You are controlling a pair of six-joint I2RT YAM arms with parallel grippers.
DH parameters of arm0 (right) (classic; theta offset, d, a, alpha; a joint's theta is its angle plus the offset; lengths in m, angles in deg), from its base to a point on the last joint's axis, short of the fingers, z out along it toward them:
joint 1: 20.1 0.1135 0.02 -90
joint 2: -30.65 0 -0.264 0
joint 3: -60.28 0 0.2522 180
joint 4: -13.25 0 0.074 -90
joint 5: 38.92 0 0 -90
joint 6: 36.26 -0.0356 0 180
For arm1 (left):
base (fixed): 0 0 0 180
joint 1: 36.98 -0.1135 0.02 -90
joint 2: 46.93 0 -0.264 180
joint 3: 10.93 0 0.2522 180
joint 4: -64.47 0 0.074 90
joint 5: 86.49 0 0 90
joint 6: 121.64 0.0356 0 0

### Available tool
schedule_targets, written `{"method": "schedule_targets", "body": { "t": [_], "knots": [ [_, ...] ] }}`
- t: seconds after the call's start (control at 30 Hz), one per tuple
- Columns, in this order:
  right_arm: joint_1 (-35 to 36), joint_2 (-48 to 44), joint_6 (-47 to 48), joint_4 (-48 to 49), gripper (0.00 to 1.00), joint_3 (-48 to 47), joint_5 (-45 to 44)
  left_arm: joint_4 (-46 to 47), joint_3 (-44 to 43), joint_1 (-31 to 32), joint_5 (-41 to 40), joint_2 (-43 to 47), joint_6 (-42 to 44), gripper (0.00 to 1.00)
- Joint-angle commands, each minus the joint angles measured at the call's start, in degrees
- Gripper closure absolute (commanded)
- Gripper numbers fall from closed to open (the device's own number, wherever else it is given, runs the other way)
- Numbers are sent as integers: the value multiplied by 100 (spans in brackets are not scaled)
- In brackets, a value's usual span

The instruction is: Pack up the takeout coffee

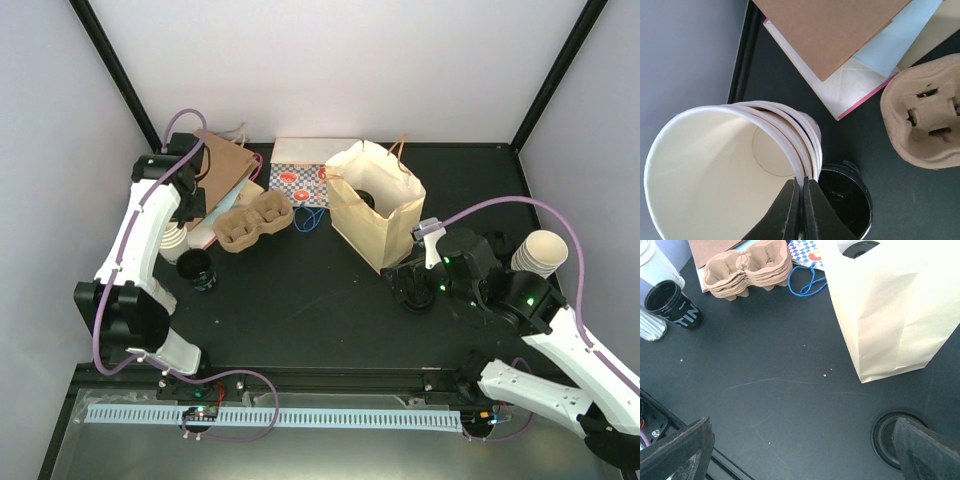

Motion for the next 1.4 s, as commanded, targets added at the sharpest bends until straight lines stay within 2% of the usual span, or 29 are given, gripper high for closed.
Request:
{"method": "schedule_targets", "body": {
  "t": [0.0, 0.43, 0.57, 0.63, 0.77, 0.97, 1.03, 1.23, 1.37],
  "knots": [
    [-30, -127, -47, -14, 0, 48, -1, 265, -45, 18, 259, 277, 199, 96],
    [-36, -153, -38, -2, 0, 56, 92, 193, -114, -60, 432, 354, 164, 97],
    [-37, -148, -30, -1, 0, 58, 92, 501, 206, -107, 333, 534, 261, 98],
    [-36, -132, -21, -28, 0, 31, 91, -86, -235, -114, 595, 432, 61, 98],
    [-33, -128, -20, -27, 0, 26, 87, 768, 156, -182, 650, 1023, 402, 97],
    [-36, -86, -42, 27, 0, 29, 184, 365, -213, -247, 821, 889, 348, 97],
    [-35, -76, -49, 40, 0, 29, 187, 511, 8, -268, 879, 863, 480, 98],
    [-37, -31, -53, 35, 0, -32, 230, 174, -188, -269, 892, 508, 376, 97],
    [-35, -40, -58, 30, 0, -28, 210, 209, -428, -241, 1041, 699, 314, 98]
  ]
}}
